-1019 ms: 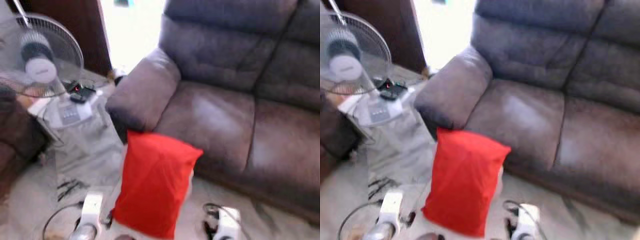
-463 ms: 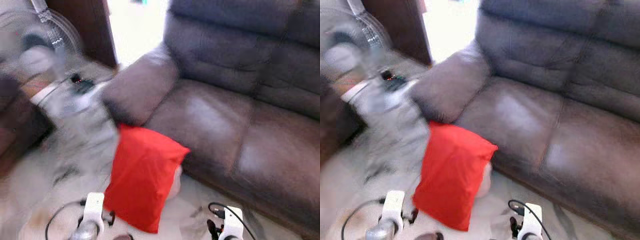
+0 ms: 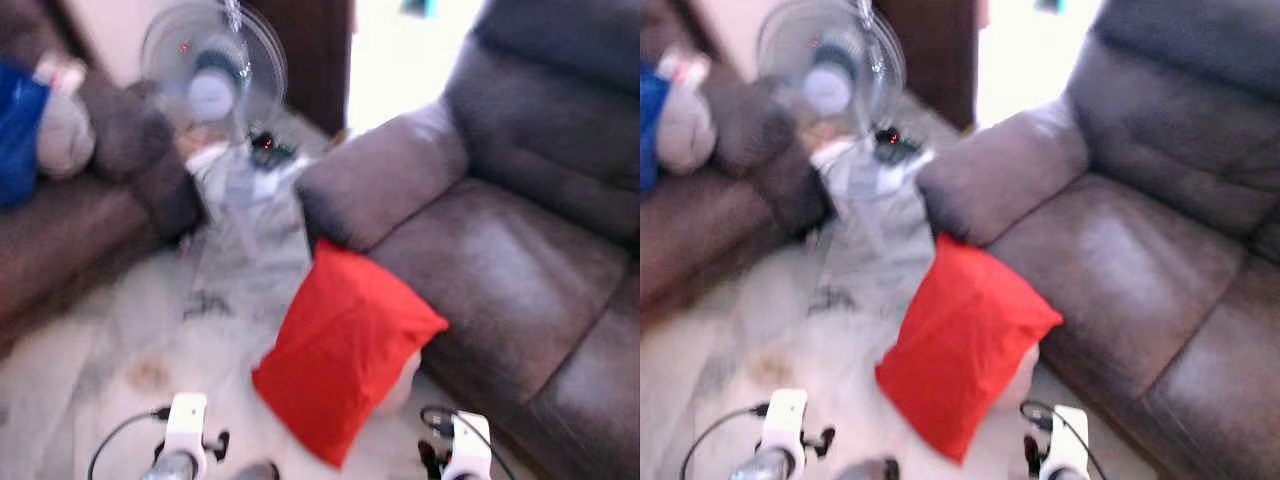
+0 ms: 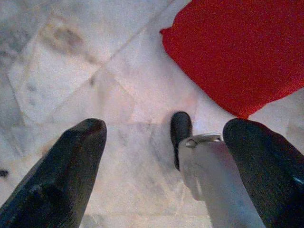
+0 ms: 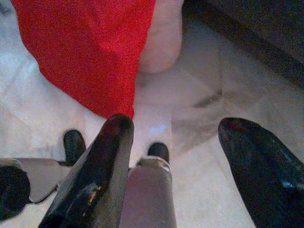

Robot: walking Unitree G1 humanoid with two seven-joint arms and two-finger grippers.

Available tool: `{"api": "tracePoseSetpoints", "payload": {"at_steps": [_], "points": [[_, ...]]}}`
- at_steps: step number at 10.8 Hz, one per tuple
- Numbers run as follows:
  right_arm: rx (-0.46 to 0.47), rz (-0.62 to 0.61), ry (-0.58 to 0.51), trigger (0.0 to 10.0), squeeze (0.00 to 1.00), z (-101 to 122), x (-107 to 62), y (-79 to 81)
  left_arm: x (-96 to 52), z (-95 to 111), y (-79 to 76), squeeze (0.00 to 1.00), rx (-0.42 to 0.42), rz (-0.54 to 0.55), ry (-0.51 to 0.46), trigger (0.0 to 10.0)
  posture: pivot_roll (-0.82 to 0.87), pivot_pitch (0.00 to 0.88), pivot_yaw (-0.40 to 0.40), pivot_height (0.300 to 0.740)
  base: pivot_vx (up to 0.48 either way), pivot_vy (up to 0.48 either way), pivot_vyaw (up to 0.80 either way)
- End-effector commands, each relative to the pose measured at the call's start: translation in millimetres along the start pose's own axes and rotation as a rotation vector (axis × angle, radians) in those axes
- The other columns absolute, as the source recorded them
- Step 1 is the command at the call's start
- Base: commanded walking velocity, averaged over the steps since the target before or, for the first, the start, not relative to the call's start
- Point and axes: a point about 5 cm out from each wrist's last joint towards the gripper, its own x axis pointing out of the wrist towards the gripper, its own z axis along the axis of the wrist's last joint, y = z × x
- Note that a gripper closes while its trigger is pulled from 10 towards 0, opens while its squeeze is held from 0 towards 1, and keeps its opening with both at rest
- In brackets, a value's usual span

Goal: Move the pillow to the sofa from floor

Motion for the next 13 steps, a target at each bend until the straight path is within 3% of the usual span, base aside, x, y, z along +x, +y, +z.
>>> {"api": "tracePoseSetpoints", "payload": {"at_steps": [1, 3, 5, 6, 9, 13], "points": [[0.019, -0.001, 0.011, 10.0, 0.00, -5.1, -1.0, 1.2, -0.9, -4.3, 3.9, 0.00, -0.012, 0.014, 0.024, 10.0, 0.00, 0.107, -0.011, 0.740, 0.000, 0.000, 0.00], [-0.043, 0.011, 0.010, 10.0, 0.00, -3.9, -1.0, 0.3, -1.0, -4.8, 3.6, 0.00, -0.013, 0.014, 0.027, 10.0, 0.00, 0.107, -0.013, 0.740, 0.000, 0.000, 0.40], [-0.007, 0.011, 0.010, 10.0, 0.00, -4.3, -0.7, 3.0, -0.9, -4.8, 3.3, 0.00, -0.016, 0.013, 0.027, 10.0, 0.00, 0.108, -0.013, 0.740, 0.000, 0.000, 0.80], [0.024, 0.010, 0.026, 10.0, 0.00, -5.5, 0.1, 8.3, -0.9, -4.8, 3.4, 0.00, -0.016, 0.015, 0.028, 10.0, 0.00, 0.106, -0.013, 0.740, 0.000, 0.000, 0.00], [0.008, 0.022, 0.013, 10.0, 0.00, 4.8, 3.7, 18.8, -0.6, -3.8, 3.0, 0.00, -0.017, 0.014, 0.025, 10.0, 0.00, 0.106, -0.015, 0.740, 0.084, 0.000, 0.00], [-0.012, 0.006, 0.017, 10.0, 0.00, 7.1, 2.4, -0.5, -0.4, -3.7, -0.2, 0.00, -0.023, 0.009, 0.023, 10.0, 0.00, 0.106, -0.015, 0.740, 0.255, 0.000, 0.00]]}}
